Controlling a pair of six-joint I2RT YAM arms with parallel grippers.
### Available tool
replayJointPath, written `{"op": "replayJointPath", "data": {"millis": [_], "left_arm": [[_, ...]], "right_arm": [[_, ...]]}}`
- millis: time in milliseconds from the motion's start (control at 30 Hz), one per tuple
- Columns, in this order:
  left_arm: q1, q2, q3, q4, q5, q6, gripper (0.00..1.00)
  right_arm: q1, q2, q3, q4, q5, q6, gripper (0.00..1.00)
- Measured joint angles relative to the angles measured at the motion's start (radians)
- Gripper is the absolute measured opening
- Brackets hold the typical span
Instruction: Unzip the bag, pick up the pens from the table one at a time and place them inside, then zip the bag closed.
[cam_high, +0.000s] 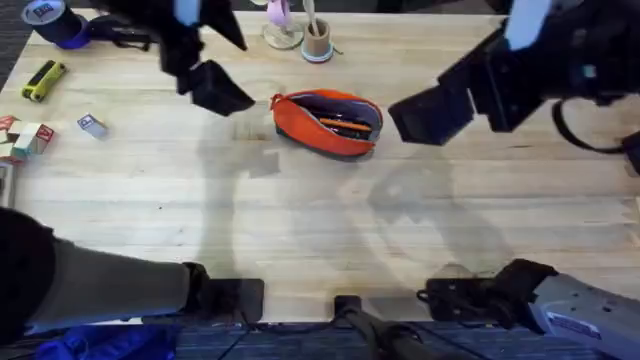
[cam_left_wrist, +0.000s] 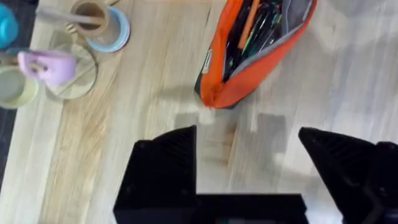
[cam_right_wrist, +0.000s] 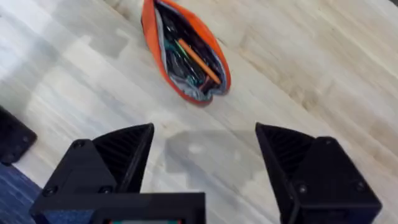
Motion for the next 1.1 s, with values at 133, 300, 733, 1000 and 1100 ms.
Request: {"op": "replayJointPath", "data": {"millis": [133,300,733,1000,1100], "left_arm": [[0.087,0.0,0.0,-0.008,0.047,0.055,0.995],[0.169,0.0,0.0,-0.048,0.083,0.124,0.995],[0.278,0.0,-0.262,0.109,0.237,0.373,0.995],[0.308,0.0,-0.383,0.203,0.271,0.381,0.994],[0.333,0.0,-0.404,0.215,0.294,0.381,0.994]], "right_arm": [[0.0,0.016,0.0,0.067,-0.01,0.0,0.997],[0.0,0.018,0.0,0.152,-0.011,0.0,0.998],[0.051,0.121,0.0,0.32,-0.012,0.0,0.997],[0.06,0.173,0.0,0.366,-0.012,0.0,0.997],[0.06,0.18,0.0,0.366,-0.012,0.0,0.997]]}}
